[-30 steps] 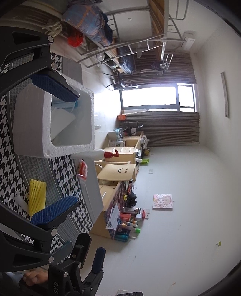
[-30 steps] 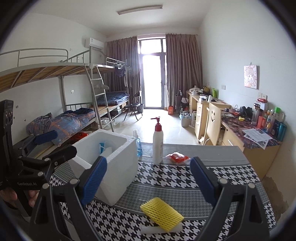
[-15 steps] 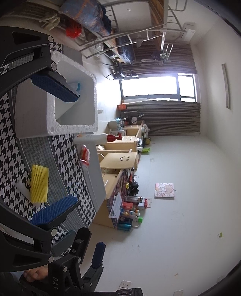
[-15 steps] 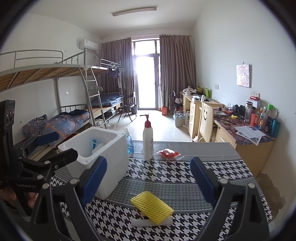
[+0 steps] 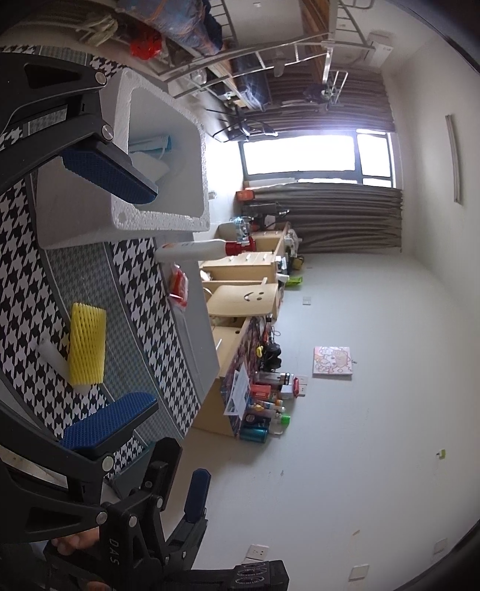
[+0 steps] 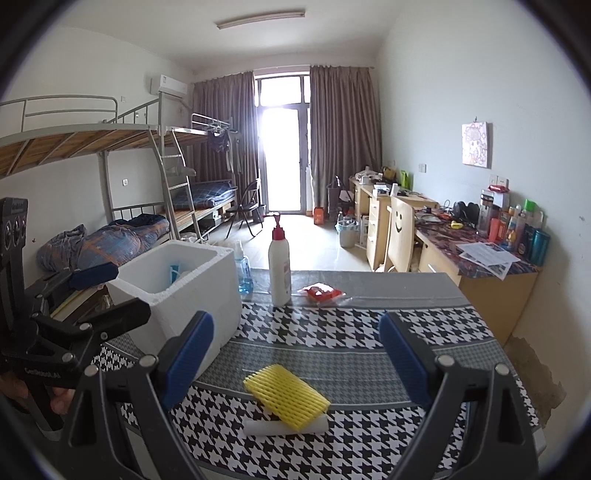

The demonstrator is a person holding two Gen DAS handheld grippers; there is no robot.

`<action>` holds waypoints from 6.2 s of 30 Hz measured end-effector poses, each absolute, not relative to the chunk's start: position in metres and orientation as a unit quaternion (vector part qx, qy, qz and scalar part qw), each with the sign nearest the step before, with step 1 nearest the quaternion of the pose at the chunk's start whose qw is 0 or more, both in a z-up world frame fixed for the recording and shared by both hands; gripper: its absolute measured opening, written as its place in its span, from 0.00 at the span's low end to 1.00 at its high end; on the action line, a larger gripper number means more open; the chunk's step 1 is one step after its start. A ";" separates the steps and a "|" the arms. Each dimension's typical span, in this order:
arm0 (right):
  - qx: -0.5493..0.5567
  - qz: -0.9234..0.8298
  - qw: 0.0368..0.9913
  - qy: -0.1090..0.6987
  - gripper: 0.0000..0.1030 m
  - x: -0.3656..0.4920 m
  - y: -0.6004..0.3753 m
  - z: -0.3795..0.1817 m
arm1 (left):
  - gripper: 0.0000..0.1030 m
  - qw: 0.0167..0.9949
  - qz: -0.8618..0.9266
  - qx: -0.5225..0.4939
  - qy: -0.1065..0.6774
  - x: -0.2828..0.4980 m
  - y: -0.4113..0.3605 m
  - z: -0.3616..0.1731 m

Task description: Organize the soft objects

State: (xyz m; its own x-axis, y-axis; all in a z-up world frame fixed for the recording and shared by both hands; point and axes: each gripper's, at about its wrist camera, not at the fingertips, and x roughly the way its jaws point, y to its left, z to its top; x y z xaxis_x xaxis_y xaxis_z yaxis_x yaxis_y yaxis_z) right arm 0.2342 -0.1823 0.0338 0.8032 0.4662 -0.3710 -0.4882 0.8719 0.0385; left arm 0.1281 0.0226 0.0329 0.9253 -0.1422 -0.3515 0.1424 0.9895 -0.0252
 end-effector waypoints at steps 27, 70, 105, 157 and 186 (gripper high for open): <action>-0.017 0.237 0.942 0.236 0.91 0.246 -0.200 -0.005 | 0.99 0.971 -0.101 0.015 0.217 0.132 -0.001 -0.012; -0.017 0.262 0.900 0.347 0.84 0.288 -0.190 -0.067 | 0.99 0.946 -0.120 0.018 0.300 0.153 -0.012 -0.072; -0.014 0.285 0.871 0.399 0.61 0.315 -0.180 -0.094 | 0.69 0.904 -0.186 0.057 0.380 0.191 -0.042 -0.112; 0.022 0.294 0.876 0.381 0.19 0.305 -0.186 -0.069 | 0.10 0.911 -0.191 0.074 0.359 0.162 -0.043 -0.098; 0.005 0.257 0.908 0.332 0.17 0.271 -0.191 -0.041 | 0.10 0.940 -0.127 0.044 0.312 0.148 -0.013 -0.061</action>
